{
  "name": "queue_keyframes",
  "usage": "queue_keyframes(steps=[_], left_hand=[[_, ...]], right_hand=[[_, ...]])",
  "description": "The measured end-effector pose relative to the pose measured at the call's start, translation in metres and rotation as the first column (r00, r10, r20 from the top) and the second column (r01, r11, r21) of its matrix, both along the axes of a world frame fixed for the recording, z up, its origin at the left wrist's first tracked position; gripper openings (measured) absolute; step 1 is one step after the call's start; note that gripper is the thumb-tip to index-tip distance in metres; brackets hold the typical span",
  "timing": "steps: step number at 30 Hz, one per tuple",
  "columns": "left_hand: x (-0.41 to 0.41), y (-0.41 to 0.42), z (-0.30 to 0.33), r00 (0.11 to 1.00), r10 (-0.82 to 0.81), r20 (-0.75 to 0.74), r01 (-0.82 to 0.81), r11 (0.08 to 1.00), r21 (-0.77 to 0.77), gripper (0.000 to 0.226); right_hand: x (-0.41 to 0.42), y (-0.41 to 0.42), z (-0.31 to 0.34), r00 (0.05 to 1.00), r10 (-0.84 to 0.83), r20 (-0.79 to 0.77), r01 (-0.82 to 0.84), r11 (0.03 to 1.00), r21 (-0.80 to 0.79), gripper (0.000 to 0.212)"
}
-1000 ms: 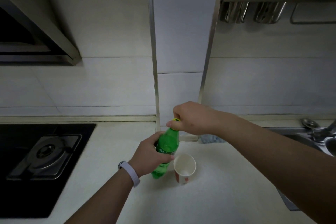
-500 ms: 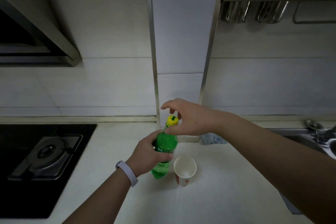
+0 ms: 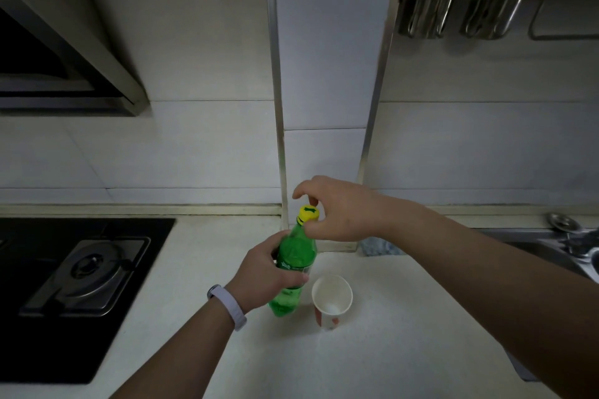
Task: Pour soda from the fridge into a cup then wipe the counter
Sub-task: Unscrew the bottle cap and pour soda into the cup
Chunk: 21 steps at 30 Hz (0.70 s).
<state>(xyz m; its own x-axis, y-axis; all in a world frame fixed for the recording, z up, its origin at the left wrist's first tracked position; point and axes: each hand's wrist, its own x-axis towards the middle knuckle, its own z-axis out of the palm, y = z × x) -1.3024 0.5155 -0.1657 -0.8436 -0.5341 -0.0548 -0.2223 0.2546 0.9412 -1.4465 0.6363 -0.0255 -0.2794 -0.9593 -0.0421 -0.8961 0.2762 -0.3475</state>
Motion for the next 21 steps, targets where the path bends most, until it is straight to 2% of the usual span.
queue_keyframes(steps=[5,8,11,14,16,18,21], left_hand=[[0.0010,-0.0004,-0.0010,1.000,0.002,0.000,-0.002,1.000,0.007,0.075],[0.0016,0.0004,-0.0003,1.000,-0.007,-0.003,0.007,1.000,0.011,0.072],[0.0029,0.0004,-0.0020,1.000,-0.015,-0.003,0.015,1.000,0.016,0.071],[0.0039,-0.0007,-0.0047,1.000,-0.008,-0.004,0.008,1.000,0.016,0.075],[0.0044,-0.0004,-0.0054,1.000,-0.006,0.005,0.006,1.000,0.020,0.080],[0.0053,0.0003,-0.0055,1.000,-0.006,0.007,0.006,1.000,0.022,0.078],[0.0069,0.0022,-0.0042,1.000,-0.014,0.005,0.014,1.000,0.009,0.065]], right_hand=[[-0.0001,-0.0041,-0.0018,0.993,-0.089,-0.079,0.091,0.996,0.022,0.063],[0.0020,-0.0071,-0.0030,0.987,-0.102,-0.127,0.106,0.994,0.030,0.051],[0.0046,-0.0060,-0.0042,0.995,-0.066,-0.073,0.067,0.998,0.005,0.033],[0.0048,-0.0046,-0.0044,0.999,-0.011,-0.032,0.012,1.000,0.029,0.052],[0.0050,-0.0049,-0.0049,0.998,-0.037,-0.054,0.039,0.999,0.036,0.059],[0.0042,-0.0065,-0.0053,0.993,-0.080,-0.089,0.084,0.995,0.044,0.058],[0.0053,-0.0075,-0.0072,0.991,-0.083,-0.100,0.086,0.996,0.025,0.043]])
